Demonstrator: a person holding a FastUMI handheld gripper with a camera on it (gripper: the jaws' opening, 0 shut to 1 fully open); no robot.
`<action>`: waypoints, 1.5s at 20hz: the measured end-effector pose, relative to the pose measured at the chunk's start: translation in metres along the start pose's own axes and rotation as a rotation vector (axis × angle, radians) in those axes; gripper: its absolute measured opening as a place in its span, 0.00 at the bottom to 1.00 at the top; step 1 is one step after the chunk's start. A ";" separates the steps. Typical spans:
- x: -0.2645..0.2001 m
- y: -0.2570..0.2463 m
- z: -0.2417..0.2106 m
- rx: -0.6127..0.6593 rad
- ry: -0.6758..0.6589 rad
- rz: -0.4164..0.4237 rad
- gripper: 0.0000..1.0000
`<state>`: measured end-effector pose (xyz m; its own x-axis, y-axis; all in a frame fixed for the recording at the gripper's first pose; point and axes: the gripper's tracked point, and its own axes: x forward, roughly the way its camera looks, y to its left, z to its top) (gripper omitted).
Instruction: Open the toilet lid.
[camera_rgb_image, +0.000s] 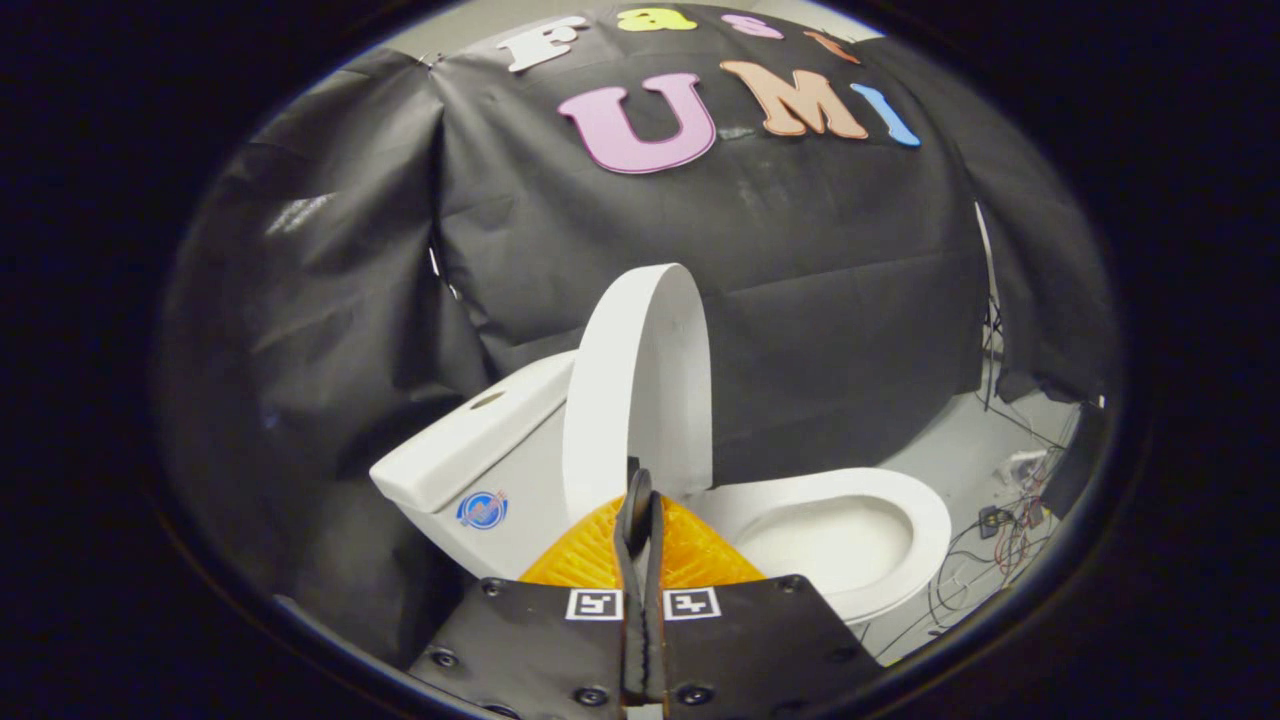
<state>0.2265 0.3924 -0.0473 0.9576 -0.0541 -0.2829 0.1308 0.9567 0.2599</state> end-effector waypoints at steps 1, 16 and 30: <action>0.001 0.002 0.000 -0.015 0.001 0.006 0.01; 0.022 0.064 0.002 -0.175 -0.014 0.053 0.01; 0.039 0.121 -0.011 -0.448 -0.072 0.014 0.16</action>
<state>0.2770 0.5092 -0.0366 0.9759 -0.0449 -0.2136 0.0090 0.9860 -0.1664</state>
